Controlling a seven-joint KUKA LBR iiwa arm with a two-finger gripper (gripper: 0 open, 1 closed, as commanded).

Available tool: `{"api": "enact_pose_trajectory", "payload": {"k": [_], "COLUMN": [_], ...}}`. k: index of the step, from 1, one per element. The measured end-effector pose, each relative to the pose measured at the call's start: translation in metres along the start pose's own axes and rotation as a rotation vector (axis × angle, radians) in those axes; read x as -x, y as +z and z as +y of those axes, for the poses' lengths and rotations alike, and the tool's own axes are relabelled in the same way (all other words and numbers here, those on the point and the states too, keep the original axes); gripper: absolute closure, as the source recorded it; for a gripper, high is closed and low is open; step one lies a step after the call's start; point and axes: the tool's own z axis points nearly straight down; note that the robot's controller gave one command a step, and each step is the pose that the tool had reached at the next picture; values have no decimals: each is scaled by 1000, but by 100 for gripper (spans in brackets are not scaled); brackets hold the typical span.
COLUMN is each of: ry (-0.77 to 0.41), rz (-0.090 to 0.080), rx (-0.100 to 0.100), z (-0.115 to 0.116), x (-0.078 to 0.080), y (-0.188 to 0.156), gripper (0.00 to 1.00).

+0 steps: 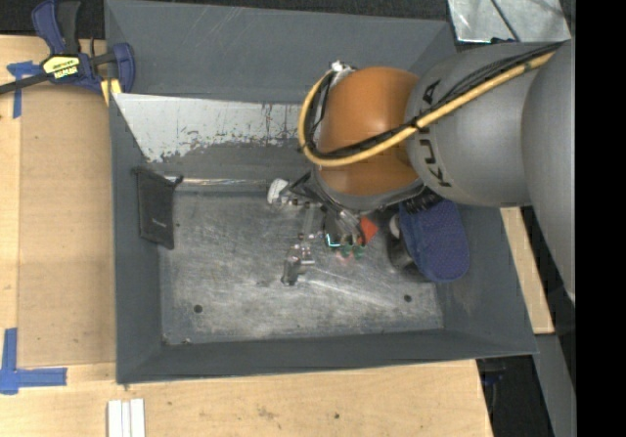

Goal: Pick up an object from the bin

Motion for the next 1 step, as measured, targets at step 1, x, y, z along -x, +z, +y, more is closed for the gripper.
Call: {"api": "enact_pose_trajectory", "payload": {"k": [1], "ry": [415], "rz": [-12], "rx": [-1], "z": [-83], "x": [62], "y": [-7], "gripper": [0]}}
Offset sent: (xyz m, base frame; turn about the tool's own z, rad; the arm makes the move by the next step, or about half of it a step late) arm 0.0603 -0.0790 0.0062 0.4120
